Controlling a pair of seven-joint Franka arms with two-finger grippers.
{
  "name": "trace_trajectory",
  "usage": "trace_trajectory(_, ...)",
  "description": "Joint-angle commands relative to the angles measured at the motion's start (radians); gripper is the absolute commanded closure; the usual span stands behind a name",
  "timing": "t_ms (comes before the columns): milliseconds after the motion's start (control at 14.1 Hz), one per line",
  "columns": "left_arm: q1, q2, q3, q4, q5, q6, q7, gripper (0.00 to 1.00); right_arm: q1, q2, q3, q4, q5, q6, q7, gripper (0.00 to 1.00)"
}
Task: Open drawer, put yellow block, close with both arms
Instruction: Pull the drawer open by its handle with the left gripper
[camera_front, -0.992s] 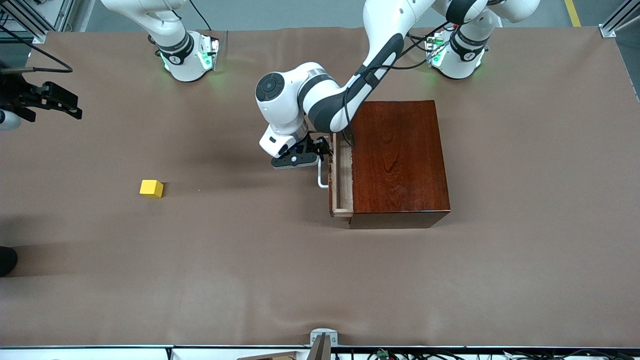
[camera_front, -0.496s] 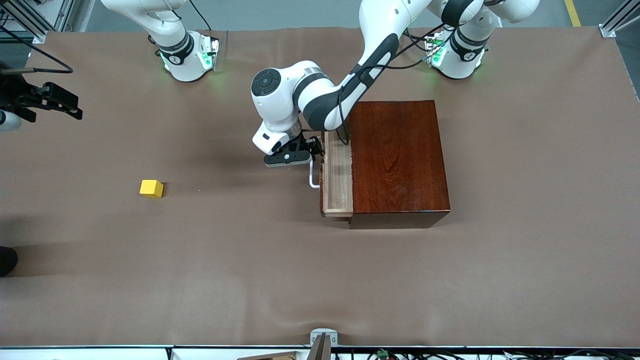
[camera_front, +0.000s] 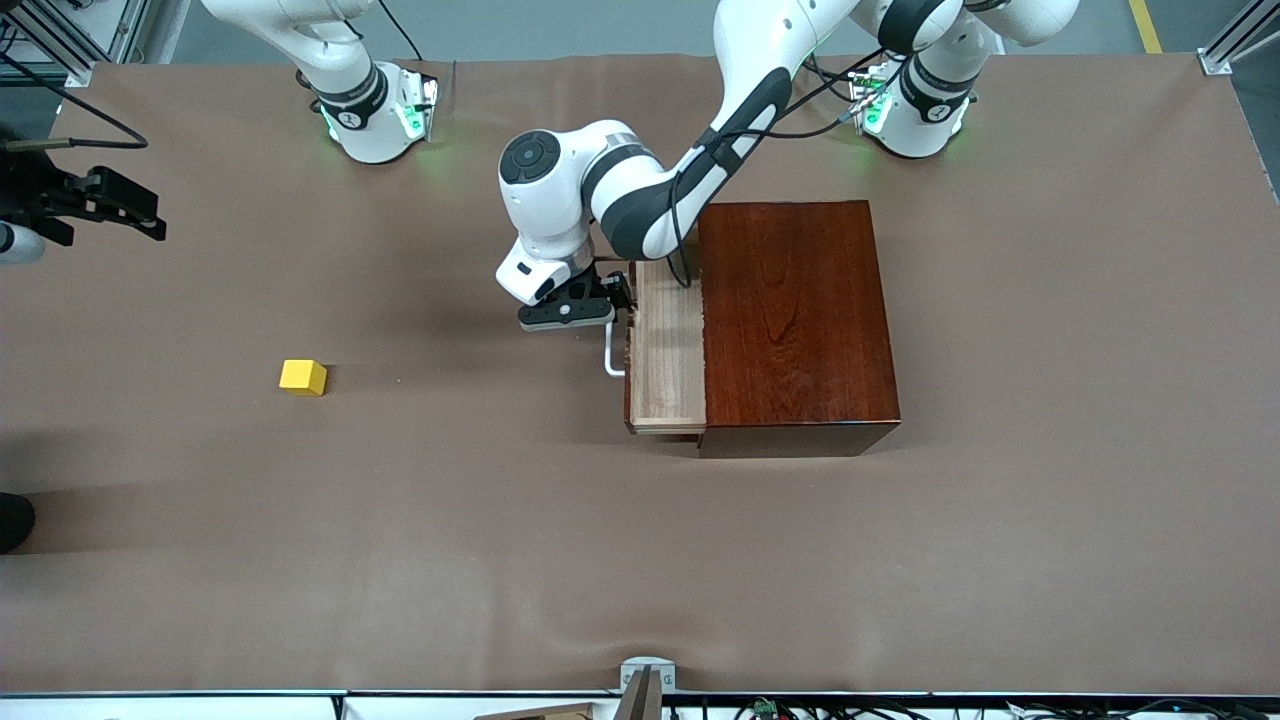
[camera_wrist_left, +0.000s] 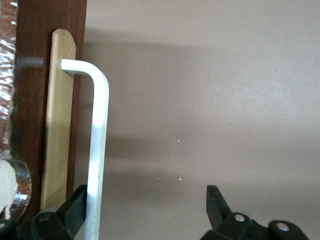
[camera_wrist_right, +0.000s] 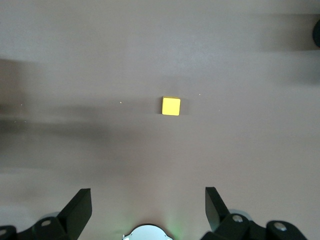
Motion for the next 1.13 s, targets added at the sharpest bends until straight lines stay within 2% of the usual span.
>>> trace_trajectory(0, -0.026, 0.081, -0.020, 0.106, -0.024, 0.069, -0.047, 0.00, 0.002, 0.013, 0.003, 0.021, -0.002, -0.005, 0.010, 0.00)
trace_trajectory(496, -0.024, 0.070, -0.019, 0.102, -0.047, 0.084, -0.064, 0.00, 0.001, 0.041, 0.003, 0.041, -0.004, -0.009, 0.003, 0.00)
trace_trajectory(851, -0.020, 0.044, -0.011, 0.095, -0.046, 0.033, -0.061, 0.00, -0.007, 0.055, 0.003, 0.041, -0.007, -0.006, 0.001, 0.00)
trace_trajectory(1063, -0.018, 0.012, -0.007, 0.095, -0.044, -0.046, -0.061, 0.00, -0.004, 0.061, 0.003, 0.041, -0.016, 0.007, 0.000, 0.00)
